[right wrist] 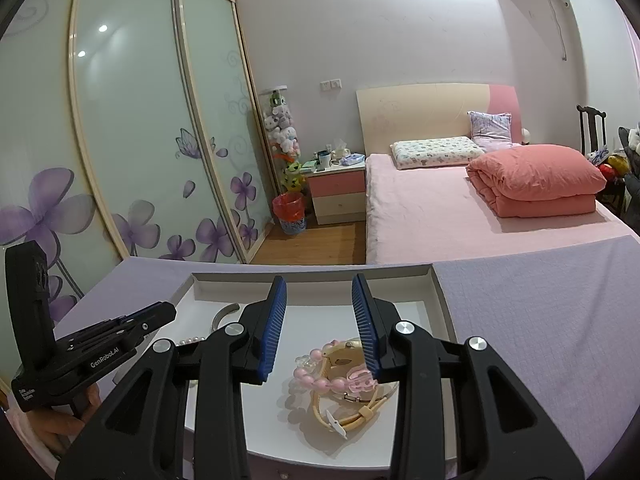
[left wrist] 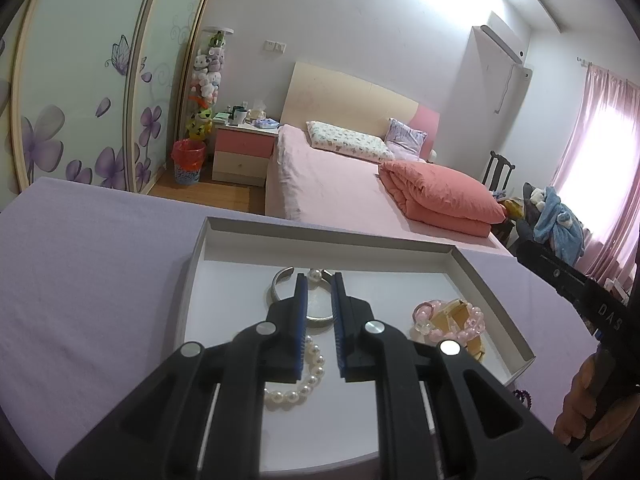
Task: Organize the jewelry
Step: 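Carry both bracelets into the gray tray and open both tools, then withdraw both tools and grasp the silver ring with the left tool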
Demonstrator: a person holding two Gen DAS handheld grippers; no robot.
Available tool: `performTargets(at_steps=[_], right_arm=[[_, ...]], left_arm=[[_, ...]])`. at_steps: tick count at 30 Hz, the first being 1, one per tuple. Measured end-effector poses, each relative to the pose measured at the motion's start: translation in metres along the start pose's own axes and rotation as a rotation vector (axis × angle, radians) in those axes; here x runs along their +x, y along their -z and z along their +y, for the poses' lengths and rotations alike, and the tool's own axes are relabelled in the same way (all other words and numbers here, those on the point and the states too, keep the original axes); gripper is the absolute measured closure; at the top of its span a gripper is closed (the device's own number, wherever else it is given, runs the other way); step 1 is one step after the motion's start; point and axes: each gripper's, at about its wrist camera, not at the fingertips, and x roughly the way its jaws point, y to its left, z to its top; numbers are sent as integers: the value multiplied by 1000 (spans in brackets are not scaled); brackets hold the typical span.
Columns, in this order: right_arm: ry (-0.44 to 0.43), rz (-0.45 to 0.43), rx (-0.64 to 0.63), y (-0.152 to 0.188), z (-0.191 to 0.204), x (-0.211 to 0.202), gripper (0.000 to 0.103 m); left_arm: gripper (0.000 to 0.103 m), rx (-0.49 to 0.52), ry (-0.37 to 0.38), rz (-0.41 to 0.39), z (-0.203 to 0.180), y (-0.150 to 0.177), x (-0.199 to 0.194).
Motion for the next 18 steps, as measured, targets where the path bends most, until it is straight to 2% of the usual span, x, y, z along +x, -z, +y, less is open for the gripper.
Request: performTargets(at_steps=[6, 12, 14, 15, 18], right_arm=[[4, -2, -8, -1, -4, -2, 67], [23, 16, -36, 6, -8, -21, 67], [35, 37, -43, 12, -11, -31, 58], [42, 44, -49, 17, -10, -37, 49], [61, 67, -85, 33, -10, -58, 41]], left_arm=[[89, 21, -10, -1, -3, 3, -3], [76, 28, 1, -7, -7, 4, -18], [70, 38, 12, -3, -12, 10, -29], [66, 43, 17, 0, -14, 14, -34], [58, 60, 32, 22, -20, 30, -49]])
